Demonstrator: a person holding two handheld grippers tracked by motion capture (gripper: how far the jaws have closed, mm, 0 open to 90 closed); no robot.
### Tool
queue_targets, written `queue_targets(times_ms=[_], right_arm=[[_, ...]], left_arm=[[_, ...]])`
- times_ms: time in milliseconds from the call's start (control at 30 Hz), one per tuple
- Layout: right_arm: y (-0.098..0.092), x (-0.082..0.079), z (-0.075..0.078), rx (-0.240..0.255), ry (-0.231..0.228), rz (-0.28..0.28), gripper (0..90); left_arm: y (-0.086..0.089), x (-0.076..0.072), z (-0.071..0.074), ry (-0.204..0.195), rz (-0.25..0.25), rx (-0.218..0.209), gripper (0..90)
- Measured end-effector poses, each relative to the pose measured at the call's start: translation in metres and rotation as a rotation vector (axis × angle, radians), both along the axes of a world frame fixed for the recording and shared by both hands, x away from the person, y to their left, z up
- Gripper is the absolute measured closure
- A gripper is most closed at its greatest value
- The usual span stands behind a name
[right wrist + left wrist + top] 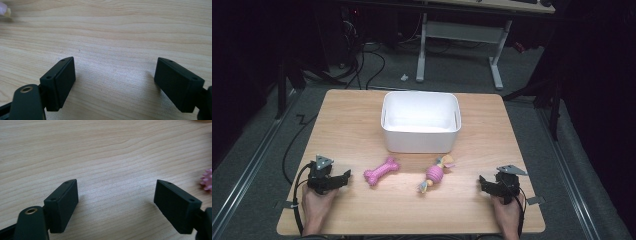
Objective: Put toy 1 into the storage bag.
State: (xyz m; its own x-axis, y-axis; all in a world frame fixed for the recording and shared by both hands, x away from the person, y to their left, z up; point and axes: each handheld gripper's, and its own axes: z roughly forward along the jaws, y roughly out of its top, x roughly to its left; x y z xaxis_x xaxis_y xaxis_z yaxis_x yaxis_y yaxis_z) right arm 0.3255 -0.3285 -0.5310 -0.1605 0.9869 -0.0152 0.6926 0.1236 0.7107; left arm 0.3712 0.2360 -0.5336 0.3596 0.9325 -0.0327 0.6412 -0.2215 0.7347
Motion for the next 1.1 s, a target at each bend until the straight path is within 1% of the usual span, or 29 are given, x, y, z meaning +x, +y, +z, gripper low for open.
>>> queue_targets(times_ms=[133, 267, 367, 400, 433, 533, 633, 667, 767, 867, 933, 967, 1067, 1100], right_arm=[[0.0, 0.0, 0.0, 0.001, 0.001, 0.002, 17.4], [0.0, 0.0, 0.0, 0.001, 0.001, 0.005, 17.3], [0.001, 0.0, 0.0, -0.001, 0.002, 0.007, 17.3], [0.001, 0.0, 0.0, -0.001, 0.002, 0.007, 17.3], [0.001, 0.0, 0.0, 0.0, 0.0, 0.007, 17.3], [0.001, 0.0, 0.0, 0.0, 0.002, 0.006, 17.3], [0.001, 0.0, 0.0, -0.001, 0.002, 0.007, 17.3], [0.001, 0.0, 0.0, -0.001, 0.002, 0.007, 17.3], [0.001, 0.0, 0.0, -0.002, 0.001, 0.008, 17.3], [0.001, 0.0, 0.0, -0.001, 0.001, 0.009, 17.4], [0.001, 0.0, 0.0, -0.002, 0.001, 0.009, 17.3], [0.001, 0.0, 0.0, 0.0, 0.002, 0.008, 17.3], [0.001, 0.0, 0.0, 0.0, 0.002, 0.009, 17.3], [0.001, 0.0, 0.0, -0.002, 0.0, 0.012, 17.3]], left_arm=[[0.002, -0.002, 0.004, -0.006, -0.003, -0.028, 20.2], [0.002, -0.006, 0.008, -0.003, -0.011, -0.045, 21.9], [0.0, -0.009, 0.012, -0.02, -0.025, -0.049, 22.0], [0.0, -0.009, 0.012, -0.02, -0.025, -0.049, 22.1], [-0.002, -0.011, 0.014, -0.029, -0.033, -0.061, 22.2], [-0.004, -0.014, 0.018, -0.04, -0.052, -0.074, 23.0], [-0.005, -0.016, 0.021, -0.043, -0.065, -0.073, 23.2], [-0.006, -0.017, 0.022, -0.049, -0.063, -0.078, 23.2], [-0.011, -0.022, 0.028, -0.07, -0.078, -0.088, 21.4], [-0.013, -0.023, 0.03, -0.072, -0.091, -0.095, 21.1], [-0.016, -0.025, 0.032, -0.074, -0.103, -0.089, 21.1], [-0.02, -0.026, 0.035, -0.076, -0.118, -0.087, 21.1], [-0.023, -0.026, 0.036, -0.076, -0.129, -0.089, 21.1], [-0.027, -0.027, 0.037, -0.075, -0.142, -0.084, 21.1]])
